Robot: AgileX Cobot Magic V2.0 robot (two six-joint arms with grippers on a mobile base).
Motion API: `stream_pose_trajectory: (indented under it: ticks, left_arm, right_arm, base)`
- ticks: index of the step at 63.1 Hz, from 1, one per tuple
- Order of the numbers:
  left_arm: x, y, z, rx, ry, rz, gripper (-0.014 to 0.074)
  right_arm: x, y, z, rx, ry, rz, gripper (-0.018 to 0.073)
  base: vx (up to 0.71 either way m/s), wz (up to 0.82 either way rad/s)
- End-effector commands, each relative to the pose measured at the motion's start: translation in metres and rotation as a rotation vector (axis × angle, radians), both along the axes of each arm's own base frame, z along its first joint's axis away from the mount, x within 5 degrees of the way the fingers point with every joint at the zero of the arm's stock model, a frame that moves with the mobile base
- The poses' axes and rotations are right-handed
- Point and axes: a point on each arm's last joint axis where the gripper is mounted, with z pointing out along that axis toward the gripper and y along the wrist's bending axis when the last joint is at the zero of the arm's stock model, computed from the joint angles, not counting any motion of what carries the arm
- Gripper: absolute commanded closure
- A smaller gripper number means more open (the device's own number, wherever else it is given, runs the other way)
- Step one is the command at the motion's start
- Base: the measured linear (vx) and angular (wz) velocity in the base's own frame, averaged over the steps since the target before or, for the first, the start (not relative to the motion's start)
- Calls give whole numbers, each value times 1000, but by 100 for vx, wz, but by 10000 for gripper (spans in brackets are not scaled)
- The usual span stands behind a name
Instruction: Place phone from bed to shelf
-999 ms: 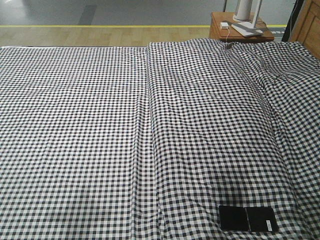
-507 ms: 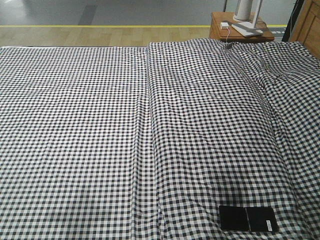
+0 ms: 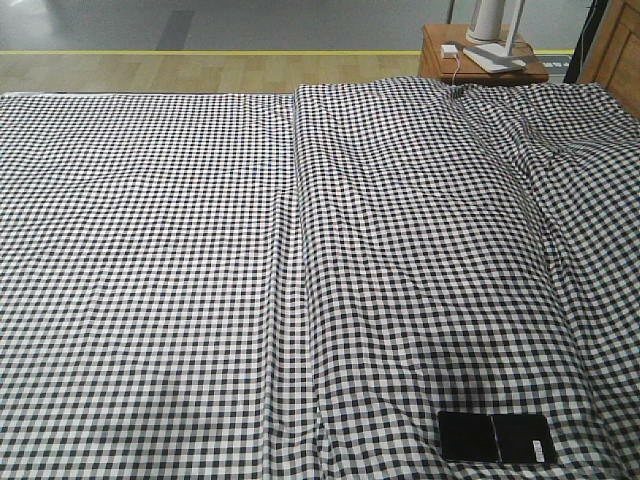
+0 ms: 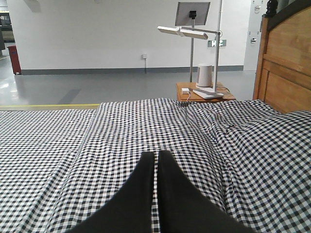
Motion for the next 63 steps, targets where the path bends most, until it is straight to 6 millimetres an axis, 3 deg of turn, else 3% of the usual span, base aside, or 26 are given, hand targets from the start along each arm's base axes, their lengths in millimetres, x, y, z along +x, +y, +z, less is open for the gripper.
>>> stream_pose_trajectory:
  ticks: [1,63]
  left_arm:
    - [-1,0,15,-11,-108,-2,595]
    - [-1,0,15,-11,-108,-2,595]
  right_arm:
    - [-1,-1,6,-12,-78,-9,564]
    - [-1,-1,7,-7,-89,-10,564]
  base:
    - [0,0]
    - [0,0]
